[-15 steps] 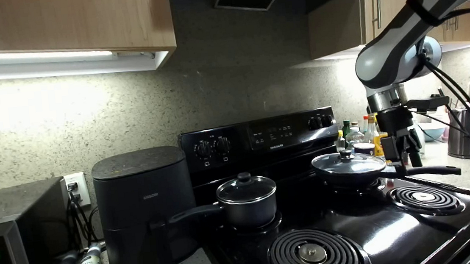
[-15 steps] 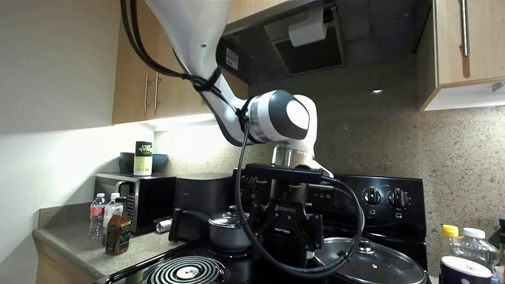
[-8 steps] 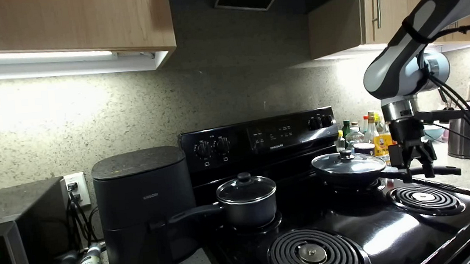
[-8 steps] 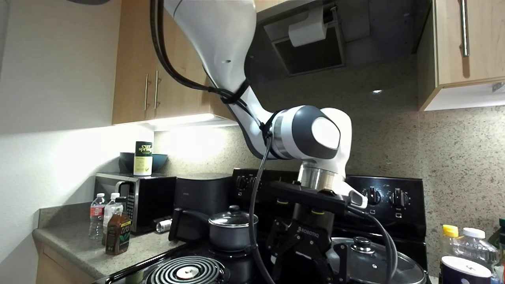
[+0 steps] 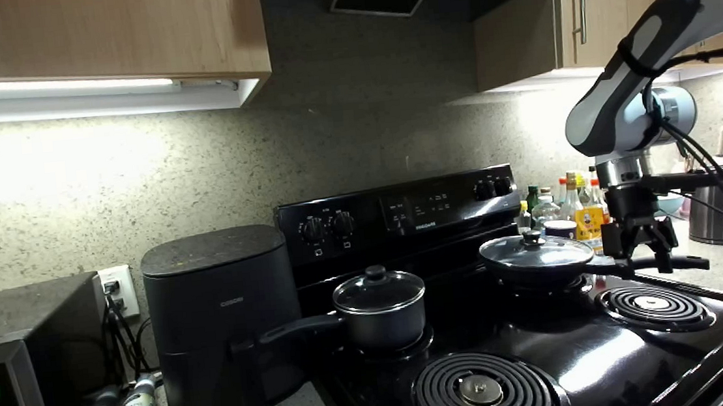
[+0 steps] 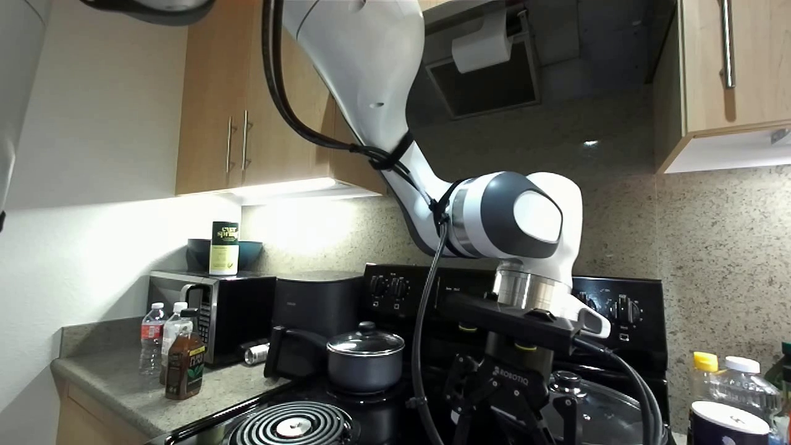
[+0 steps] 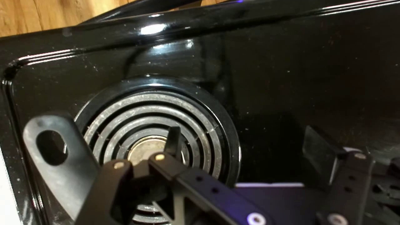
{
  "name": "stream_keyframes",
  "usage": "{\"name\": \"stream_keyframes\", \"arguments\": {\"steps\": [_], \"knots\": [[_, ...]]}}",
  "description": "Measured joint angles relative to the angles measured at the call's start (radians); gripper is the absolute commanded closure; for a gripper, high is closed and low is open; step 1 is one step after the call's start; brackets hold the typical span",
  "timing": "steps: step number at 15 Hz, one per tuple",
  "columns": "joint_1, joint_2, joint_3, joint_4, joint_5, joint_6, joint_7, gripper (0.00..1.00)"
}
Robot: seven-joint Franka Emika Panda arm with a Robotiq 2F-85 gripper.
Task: Move the pan handle to the right
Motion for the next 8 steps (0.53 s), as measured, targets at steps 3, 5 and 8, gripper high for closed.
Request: {"name": "stream_keyframes", "arguments": {"steps": [3,5,8], "knots": [[-0.003,0.020,0.000,0.011,0.000,0.000,0.000,0.00],[-0.014,0.050,-0.001,0.031,0.003,0.000,0.000,0.00],[-0.038,0.099,-0.002,0.071,0.010,0.001,0.000,0.00]]}}
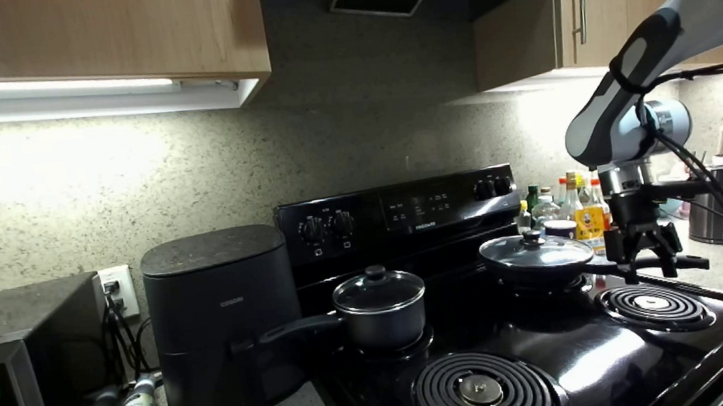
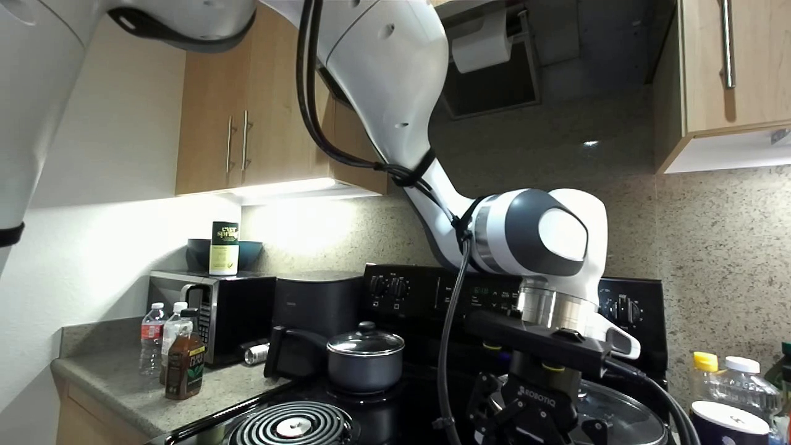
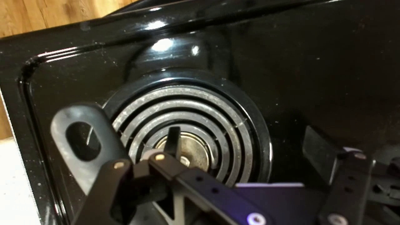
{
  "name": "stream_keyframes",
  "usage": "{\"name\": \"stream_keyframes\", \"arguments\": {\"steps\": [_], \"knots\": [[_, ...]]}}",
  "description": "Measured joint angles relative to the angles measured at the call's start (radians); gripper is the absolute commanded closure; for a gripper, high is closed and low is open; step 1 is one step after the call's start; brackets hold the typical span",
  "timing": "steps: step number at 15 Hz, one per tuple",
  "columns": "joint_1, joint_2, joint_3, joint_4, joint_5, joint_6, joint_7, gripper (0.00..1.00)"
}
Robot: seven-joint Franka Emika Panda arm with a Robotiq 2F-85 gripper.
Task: Move the pan handle to the right
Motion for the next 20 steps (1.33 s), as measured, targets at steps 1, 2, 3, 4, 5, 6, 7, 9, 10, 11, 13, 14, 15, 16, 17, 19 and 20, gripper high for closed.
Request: {"name": "stream_keyframes", "arguments": {"steps": [1,2,3,4,5,6,7,9,10,11,13,14,15,16,17,19,20], "knots": [[-0.007,0.013,0.000,0.014,0.000,0.000,0.000,0.00],[-0.014,0.024,0.000,0.027,0.000,0.000,0.000,0.00],[-0.020,0.033,0.000,0.038,0.000,0.000,0.001,0.00],[-0.024,0.040,0.000,0.049,0.000,0.000,0.003,0.00],[-0.029,0.046,0.000,0.060,0.000,0.000,0.004,0.00],[-0.033,0.051,0.000,0.069,0.000,0.000,0.004,0.00],[-0.036,0.055,0.000,0.077,0.000,0.000,0.005,0.00],[-0.043,0.064,0.000,0.093,0.000,0.000,0.013,0.00],[-0.046,0.070,-0.001,0.101,0.000,0.000,0.025,0.00],[-0.050,0.079,-0.001,0.111,0.000,0.000,0.041,0.00],[-0.057,0.097,-0.001,0.130,0.000,-0.001,0.060,0.00],[-0.058,0.101,-0.001,0.135,0.000,-0.001,0.063,0.00],[-0.057,0.101,-0.001,0.135,0.000,-0.001,0.064,0.00],[-0.057,0.101,-0.001,0.135,0.000,0.000,0.072,0.00],[-0.058,0.101,-0.002,0.135,0.000,0.000,0.085,0.00],[-0.059,0.101,-0.009,0.137,0.000,0.003,0.119,0.00],[-0.061,0.101,-0.014,0.143,0.000,0.004,0.142,0.00]]}}
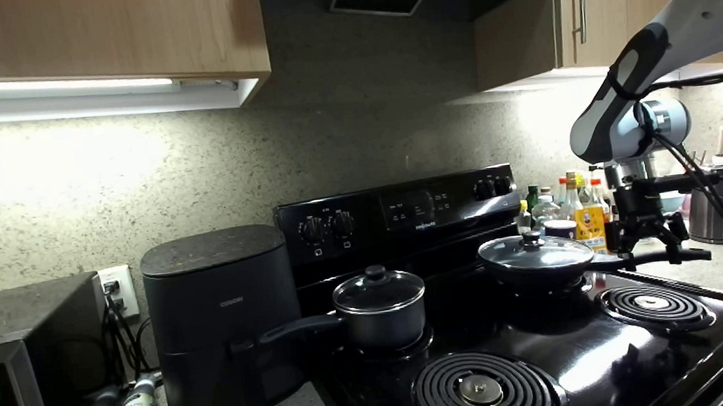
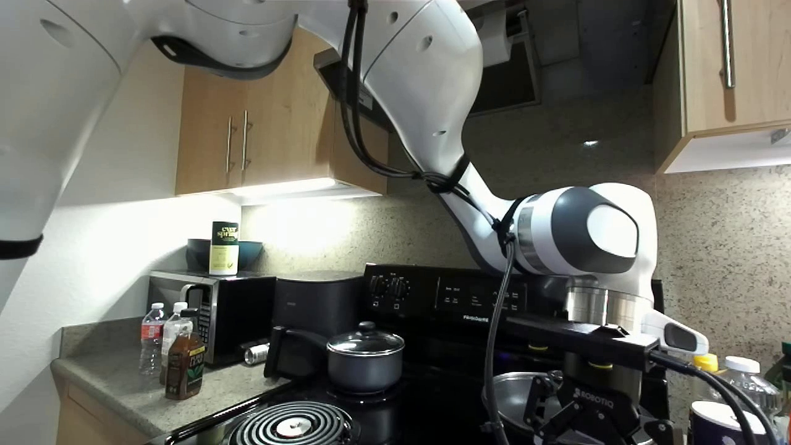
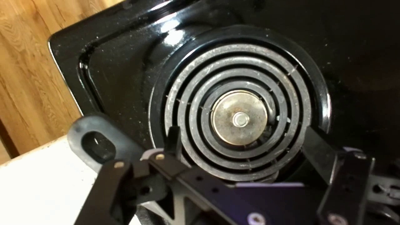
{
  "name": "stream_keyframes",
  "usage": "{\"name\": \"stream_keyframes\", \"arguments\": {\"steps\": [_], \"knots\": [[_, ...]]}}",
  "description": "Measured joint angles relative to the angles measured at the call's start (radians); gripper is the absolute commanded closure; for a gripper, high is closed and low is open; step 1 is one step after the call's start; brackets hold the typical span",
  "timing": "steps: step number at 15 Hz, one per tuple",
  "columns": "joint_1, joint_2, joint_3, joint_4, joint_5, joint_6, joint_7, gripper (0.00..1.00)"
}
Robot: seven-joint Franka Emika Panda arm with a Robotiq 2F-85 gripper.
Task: Move the pan handle to the right
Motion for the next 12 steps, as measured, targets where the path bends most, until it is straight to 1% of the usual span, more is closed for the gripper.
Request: {"name": "stream_keyframes", "arguments": {"steps": [4,9,11,12], "knots": [[-0.021,0.005,-0.019,0.054,0.001,0.002,0.098,0.00],[-0.047,0.036,-0.028,0.124,0.018,0.001,0.153,0.00],[-0.047,0.038,-0.026,0.127,0.030,-0.026,0.160,0.00],[-0.045,0.034,-0.024,0.125,0.031,-0.056,0.160,0.00]]}}
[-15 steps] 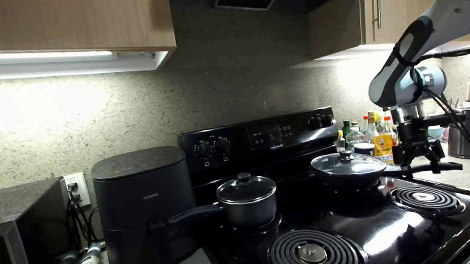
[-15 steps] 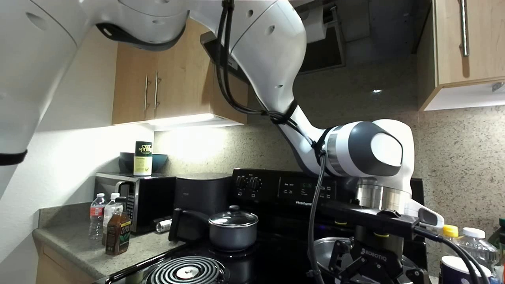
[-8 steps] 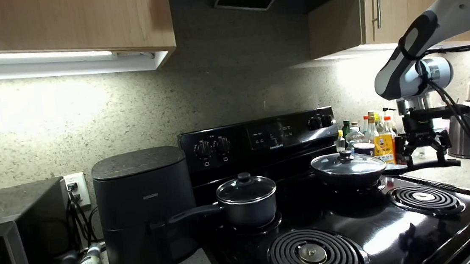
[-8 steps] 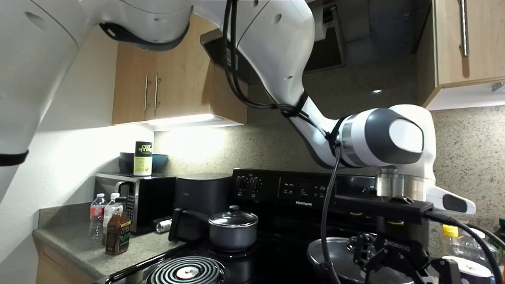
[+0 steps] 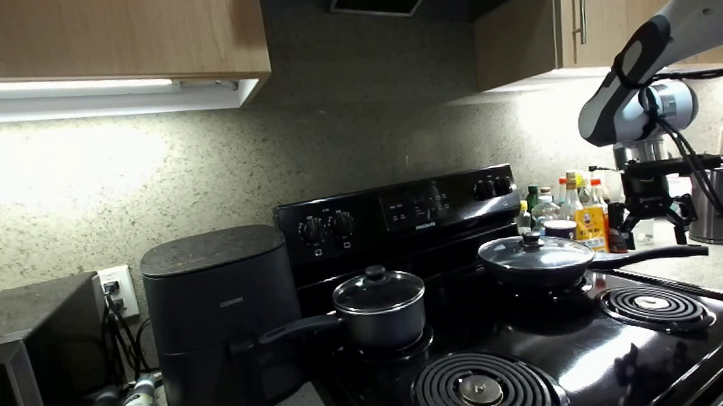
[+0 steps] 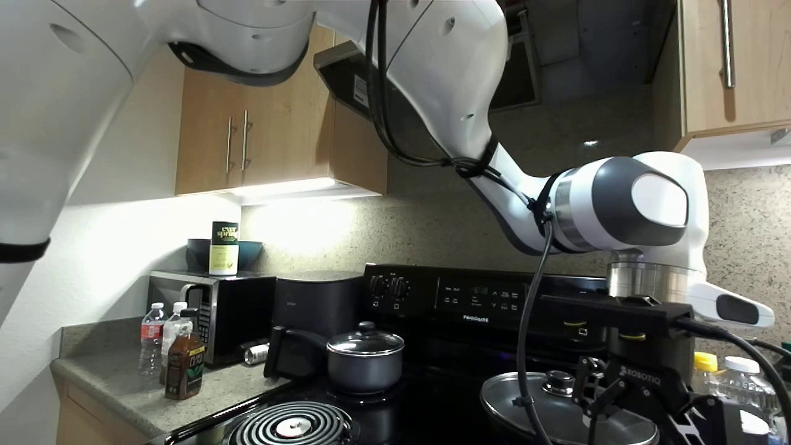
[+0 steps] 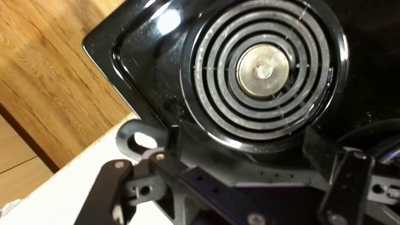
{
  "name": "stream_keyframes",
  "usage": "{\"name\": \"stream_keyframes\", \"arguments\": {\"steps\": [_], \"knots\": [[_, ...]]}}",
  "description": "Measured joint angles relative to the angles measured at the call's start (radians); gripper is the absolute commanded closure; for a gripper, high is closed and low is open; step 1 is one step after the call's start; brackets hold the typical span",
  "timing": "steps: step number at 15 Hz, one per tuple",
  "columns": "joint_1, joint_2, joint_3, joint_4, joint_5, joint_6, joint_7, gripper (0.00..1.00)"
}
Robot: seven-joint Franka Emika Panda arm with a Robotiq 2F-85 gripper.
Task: Move the pan handle to the right
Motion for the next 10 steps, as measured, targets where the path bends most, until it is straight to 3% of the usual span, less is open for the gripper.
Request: {"name": "stream_keyframes", "arguments": {"steps": [6,10], "knots": [[0.043,-0.128,0.000,-0.117,-0.031,-0.061,0.079,0.00],[0.067,-0.201,0.020,-0.204,-0.025,-0.020,0.029,0.00]]}}
